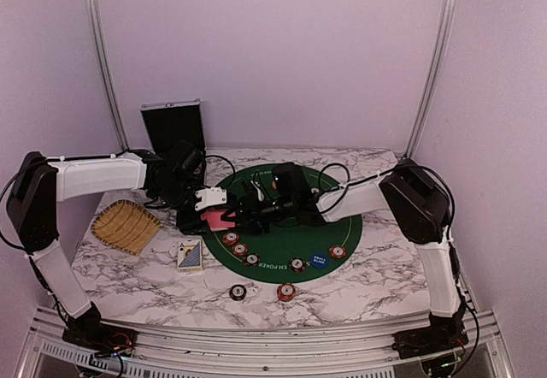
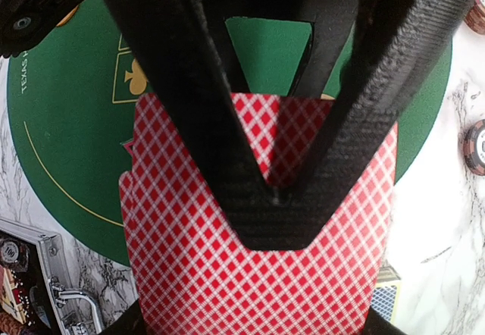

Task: Distribute texas hold em gaming equipment

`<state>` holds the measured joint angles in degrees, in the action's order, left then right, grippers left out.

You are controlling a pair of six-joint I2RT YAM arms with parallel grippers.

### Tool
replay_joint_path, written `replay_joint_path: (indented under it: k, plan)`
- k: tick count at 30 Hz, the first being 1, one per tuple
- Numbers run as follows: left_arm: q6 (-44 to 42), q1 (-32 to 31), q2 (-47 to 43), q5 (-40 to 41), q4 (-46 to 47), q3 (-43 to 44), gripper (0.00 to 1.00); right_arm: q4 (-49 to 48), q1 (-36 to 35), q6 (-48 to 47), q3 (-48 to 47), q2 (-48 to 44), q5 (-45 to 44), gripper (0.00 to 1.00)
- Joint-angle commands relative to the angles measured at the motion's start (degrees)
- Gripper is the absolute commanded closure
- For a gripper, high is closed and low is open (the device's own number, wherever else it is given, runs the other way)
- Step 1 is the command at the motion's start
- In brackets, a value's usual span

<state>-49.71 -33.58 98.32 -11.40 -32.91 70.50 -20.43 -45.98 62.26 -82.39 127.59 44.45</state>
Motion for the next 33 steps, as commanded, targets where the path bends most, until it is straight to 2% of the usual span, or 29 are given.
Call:
replay_joint_path:
  k: [1, 11, 13, 18, 33]
  plan:
    - [0.8, 0.4, -2.7, -0.2, -0.4, 0.2, 0.76, 3.6, 0.7, -2.6, -1.3, -2.4, -0.9, 0.58]
    - [1.1, 0.7, -2.4, 0.4, -0.5, 0.1, 0.77, 3.7, 1.2, -3.1, 0.0, -5.1, -1.5, 0.61]
    - [1.4, 0.7, -2.4, 0.3, -0.4, 0.2, 0.78, 3.4, 1.2, -3.1, 0.2, -5.3, -1.5, 0.57]
    - [2.3, 0.7, -1.6, -0.5, -0.4, 1.2, 0.78, 1.1, 0.8, -1.7, -0.5, -3.7, -0.5, 0.39]
    - [4.1, 0.6, -0.8, -2.5, -0.4, 3.2, 0.8, 0.1, -1.3, 0.8, -8.9, 3.5, 1.7, 0.31]
